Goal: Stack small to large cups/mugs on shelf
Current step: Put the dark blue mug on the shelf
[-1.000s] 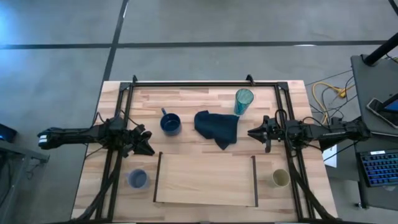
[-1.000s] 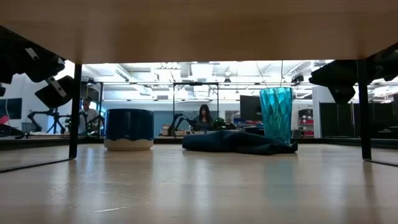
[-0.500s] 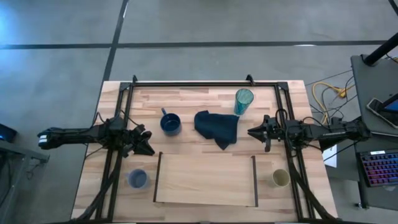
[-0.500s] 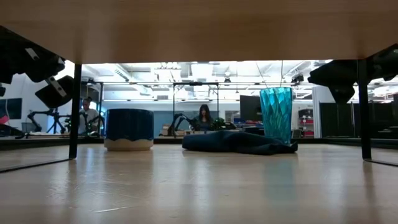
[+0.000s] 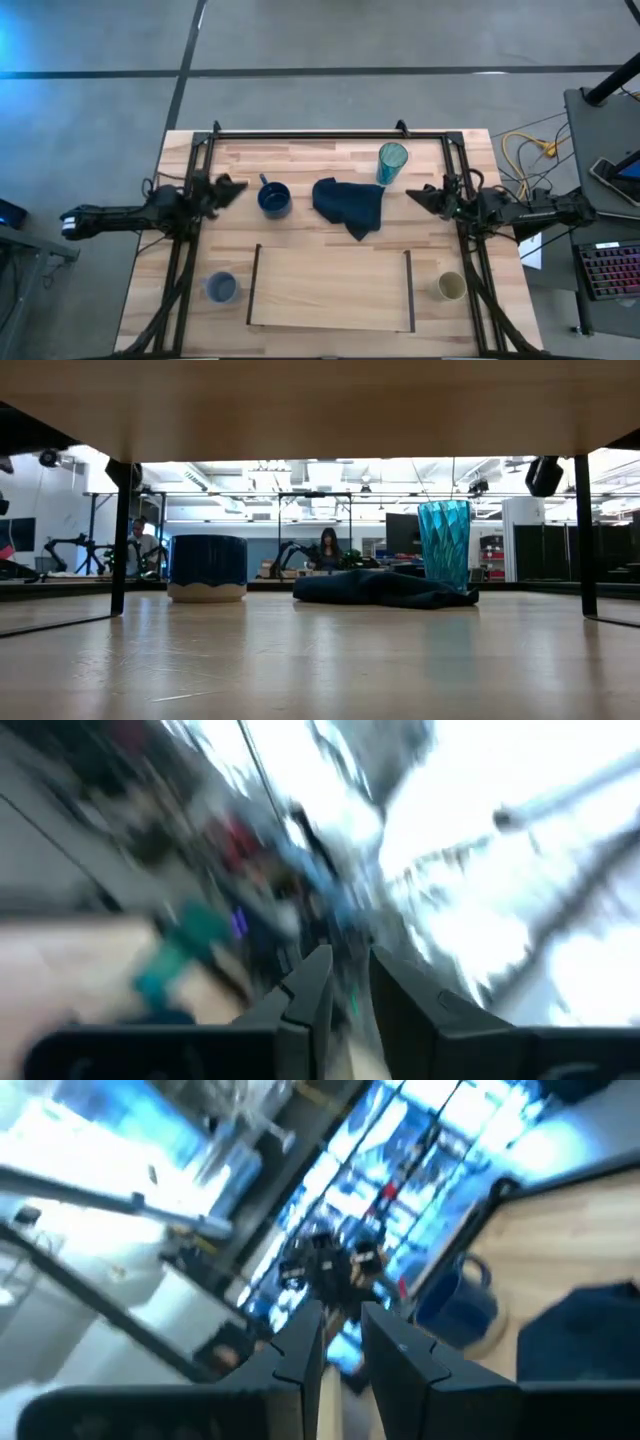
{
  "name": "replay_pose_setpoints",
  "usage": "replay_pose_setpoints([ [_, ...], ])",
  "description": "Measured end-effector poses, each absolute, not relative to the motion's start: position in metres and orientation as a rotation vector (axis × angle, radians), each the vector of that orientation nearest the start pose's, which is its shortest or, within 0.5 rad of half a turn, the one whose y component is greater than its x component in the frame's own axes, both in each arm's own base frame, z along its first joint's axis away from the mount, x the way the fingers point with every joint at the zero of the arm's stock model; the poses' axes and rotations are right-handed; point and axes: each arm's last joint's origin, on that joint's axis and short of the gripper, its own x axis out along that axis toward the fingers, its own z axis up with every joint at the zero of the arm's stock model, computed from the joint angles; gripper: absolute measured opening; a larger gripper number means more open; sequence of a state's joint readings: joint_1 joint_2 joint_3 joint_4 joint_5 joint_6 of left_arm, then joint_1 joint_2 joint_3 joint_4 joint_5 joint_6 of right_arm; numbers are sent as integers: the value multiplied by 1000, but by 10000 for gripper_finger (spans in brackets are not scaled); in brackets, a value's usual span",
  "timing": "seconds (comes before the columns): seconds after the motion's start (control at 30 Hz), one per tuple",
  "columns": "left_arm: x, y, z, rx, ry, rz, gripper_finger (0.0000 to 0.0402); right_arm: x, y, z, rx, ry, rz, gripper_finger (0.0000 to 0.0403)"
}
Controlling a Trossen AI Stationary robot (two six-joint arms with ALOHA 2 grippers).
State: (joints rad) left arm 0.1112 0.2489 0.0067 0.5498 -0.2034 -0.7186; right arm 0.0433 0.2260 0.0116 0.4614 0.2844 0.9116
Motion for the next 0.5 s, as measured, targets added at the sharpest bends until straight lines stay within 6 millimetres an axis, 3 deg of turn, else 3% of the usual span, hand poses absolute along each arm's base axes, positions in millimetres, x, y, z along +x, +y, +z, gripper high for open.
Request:
replay_pose_setpoints([
  [0.1,102,24,203,-790,-573,368,57,107,-6,194,951,-390,-181,68],
  [0.23,100,24,204,-948,-625,346,57,105,-9,196,996,-469,-262,68],
  [0.5,101,22,204,-755,-551,327,57,104,-9,200,948,-513,-280,68],
])
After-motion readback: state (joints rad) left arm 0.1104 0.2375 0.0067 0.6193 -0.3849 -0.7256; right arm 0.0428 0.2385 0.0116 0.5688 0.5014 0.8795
